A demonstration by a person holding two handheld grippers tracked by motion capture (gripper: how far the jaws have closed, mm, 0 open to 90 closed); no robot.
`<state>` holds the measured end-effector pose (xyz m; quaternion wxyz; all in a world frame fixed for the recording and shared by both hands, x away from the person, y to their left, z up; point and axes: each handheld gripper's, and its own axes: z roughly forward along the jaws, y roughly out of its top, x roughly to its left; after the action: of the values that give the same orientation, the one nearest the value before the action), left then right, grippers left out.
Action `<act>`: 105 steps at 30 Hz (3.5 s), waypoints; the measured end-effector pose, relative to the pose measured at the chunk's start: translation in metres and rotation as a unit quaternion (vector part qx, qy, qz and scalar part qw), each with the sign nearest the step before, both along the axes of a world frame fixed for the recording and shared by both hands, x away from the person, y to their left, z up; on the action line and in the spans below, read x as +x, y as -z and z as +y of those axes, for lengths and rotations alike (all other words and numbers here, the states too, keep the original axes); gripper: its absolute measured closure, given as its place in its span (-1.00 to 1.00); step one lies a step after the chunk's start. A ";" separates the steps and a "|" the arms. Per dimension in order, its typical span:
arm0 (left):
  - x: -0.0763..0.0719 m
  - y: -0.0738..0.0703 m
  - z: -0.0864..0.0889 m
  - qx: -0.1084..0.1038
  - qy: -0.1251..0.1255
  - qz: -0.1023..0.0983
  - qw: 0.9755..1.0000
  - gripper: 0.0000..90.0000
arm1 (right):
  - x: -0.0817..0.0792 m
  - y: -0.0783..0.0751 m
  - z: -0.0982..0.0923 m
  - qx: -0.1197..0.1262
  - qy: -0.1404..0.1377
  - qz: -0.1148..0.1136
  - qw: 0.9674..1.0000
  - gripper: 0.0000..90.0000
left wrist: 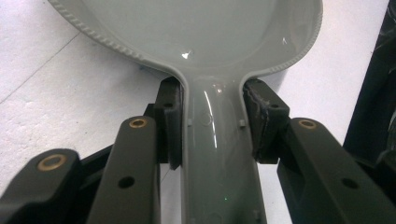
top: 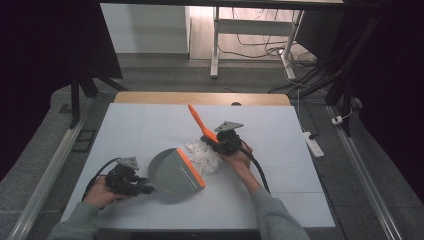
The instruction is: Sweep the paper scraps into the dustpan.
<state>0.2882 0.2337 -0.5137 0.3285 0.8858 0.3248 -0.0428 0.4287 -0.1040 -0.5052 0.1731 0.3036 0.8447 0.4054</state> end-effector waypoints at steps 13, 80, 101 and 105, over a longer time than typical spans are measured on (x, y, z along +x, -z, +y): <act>0.000 0.000 0.000 0.001 0.000 0.000 1.000 0.36 | -0.011 0.001 0.019 -0.006 -0.029 0.000 1.000 0.56; -0.002 0.001 -0.001 0.001 -0.004 -0.001 1.000 0.36 | -0.038 -0.022 -0.015 0.016 0.018 -0.011 1.000 0.56; -0.005 0.001 -0.003 0.002 -0.010 -0.002 1.000 0.36 | -0.015 -0.013 -0.040 0.012 0.093 -0.009 0.996 0.56; -0.005 0.001 -0.004 0.002 -0.012 -0.002 1.000 0.36 | 0.004 -0.011 -0.034 0.009 0.093 -0.015 0.996 0.56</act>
<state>0.2830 0.2300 -0.5143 0.3279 0.8826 0.3350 -0.0365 0.4323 -0.1376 -0.4940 0.2195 0.3761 0.8067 0.3995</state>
